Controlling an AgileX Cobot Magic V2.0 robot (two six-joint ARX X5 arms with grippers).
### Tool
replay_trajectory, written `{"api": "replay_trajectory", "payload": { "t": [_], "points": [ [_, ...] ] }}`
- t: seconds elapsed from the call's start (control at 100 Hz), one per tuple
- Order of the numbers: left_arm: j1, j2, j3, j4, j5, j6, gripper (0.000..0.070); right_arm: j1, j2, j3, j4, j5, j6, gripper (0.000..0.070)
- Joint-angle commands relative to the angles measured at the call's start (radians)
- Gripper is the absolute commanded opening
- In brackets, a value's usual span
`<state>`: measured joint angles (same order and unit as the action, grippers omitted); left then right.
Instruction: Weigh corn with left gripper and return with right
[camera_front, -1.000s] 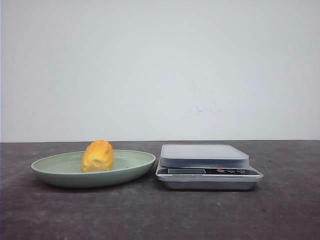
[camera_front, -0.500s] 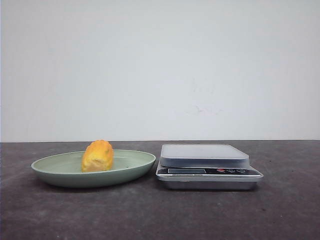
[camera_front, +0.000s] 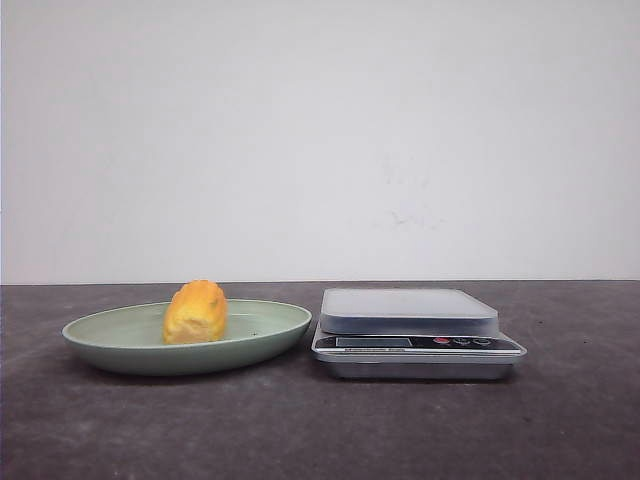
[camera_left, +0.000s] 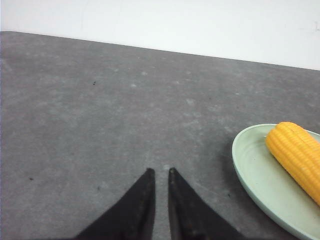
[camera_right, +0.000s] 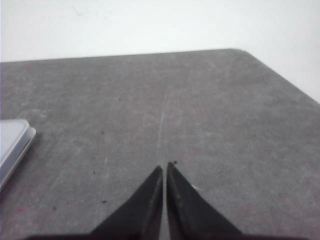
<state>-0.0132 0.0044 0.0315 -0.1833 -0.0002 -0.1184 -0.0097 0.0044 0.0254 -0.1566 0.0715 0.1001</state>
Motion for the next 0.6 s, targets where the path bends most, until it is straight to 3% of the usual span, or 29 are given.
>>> {"api": "replay_trajectory", "payload": {
  "t": [0.0,0.59],
  "points": [
    [0.002,-0.001,-0.018,-0.004,0.001,0.013,0.0,-0.002,0.0,-0.012,-0.003,0.001,-0.014,0.0007],
    [0.002,-0.001,-0.018,-0.004,0.001,0.013,0.0,-0.002,0.0,-0.012,0.0,0.0,-0.03,0.0007]
  ]
}}
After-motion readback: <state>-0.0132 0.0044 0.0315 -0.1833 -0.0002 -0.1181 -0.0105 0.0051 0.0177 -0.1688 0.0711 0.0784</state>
